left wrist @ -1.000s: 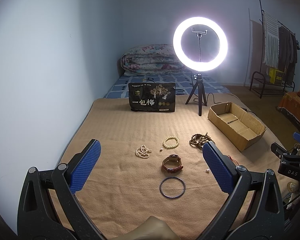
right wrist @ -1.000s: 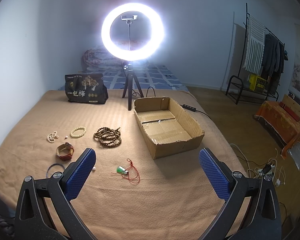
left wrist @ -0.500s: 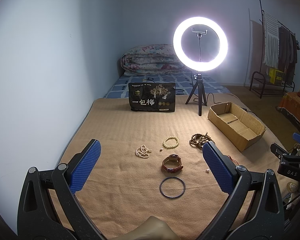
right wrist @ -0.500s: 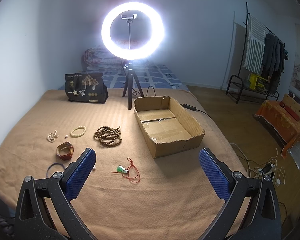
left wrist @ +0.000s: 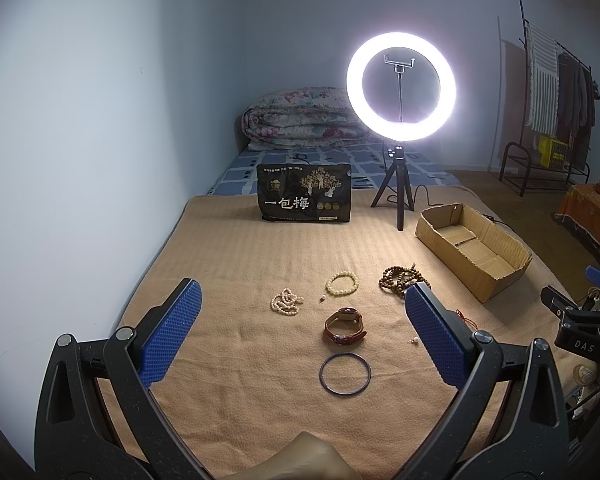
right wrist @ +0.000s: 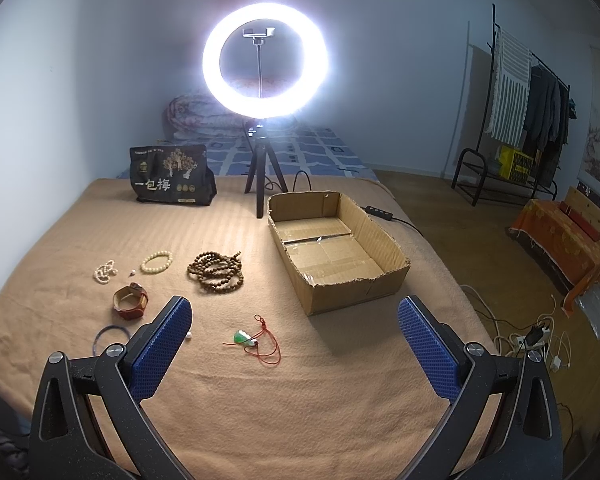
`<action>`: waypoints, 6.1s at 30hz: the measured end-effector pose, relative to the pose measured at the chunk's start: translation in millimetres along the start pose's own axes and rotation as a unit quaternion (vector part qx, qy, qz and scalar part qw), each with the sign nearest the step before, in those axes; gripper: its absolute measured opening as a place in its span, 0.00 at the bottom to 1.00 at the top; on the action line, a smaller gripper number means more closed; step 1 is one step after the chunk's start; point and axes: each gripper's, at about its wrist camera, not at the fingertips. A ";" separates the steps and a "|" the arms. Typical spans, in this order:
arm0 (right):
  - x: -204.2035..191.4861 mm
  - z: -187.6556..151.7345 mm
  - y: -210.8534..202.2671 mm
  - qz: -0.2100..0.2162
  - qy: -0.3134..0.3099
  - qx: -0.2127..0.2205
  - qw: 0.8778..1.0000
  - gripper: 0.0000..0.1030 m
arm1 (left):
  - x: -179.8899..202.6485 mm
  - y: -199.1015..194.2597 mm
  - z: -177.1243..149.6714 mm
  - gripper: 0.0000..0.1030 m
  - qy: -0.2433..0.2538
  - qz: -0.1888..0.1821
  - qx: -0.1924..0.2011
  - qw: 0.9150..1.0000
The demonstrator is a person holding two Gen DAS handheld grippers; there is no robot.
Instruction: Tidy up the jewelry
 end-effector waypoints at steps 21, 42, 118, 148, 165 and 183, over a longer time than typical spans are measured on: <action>-4.2 -0.2 18.3 -0.036 -0.022 -0.004 0.999 0.99 | -18.2 47.4 -9.6 1.00 -0.009 -0.002 -0.075 0.997; -12.4 -21.0 103.6 0.125 -0.097 -0.186 0.970 0.99 | 9.9 133.5 -81.6 0.95 0.003 -0.108 -0.267 0.957; -53.1 -12.0 181.0 0.200 -0.111 -0.243 0.943 0.14 | 18.8 203.5 -95.5 0.72 -0.034 -0.033 -0.317 0.947; 54.5 68.8 178.3 0.125 0.000 -0.136 0.983 0.14 | 139.8 234.8 52.8 0.72 0.019 -0.126 -0.208 0.970; 100.1 59.0 218.1 0.086 0.036 -0.168 0.981 0.14 | 256.3 324.2 85.0 0.72 0.052 -0.170 -0.221 0.959; 113.4 60.4 211.7 0.067 0.056 -0.157 0.984 0.57 | 272.7 324.7 90.3 0.73 0.074 -0.172 -0.226 0.956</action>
Point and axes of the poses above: each gripper's, at about its wrist camera, not at the fingertips, and y roughly the way its jaws point, x to its right, z to its top, and after that the axes turned 3 degrees about -x, right-handed
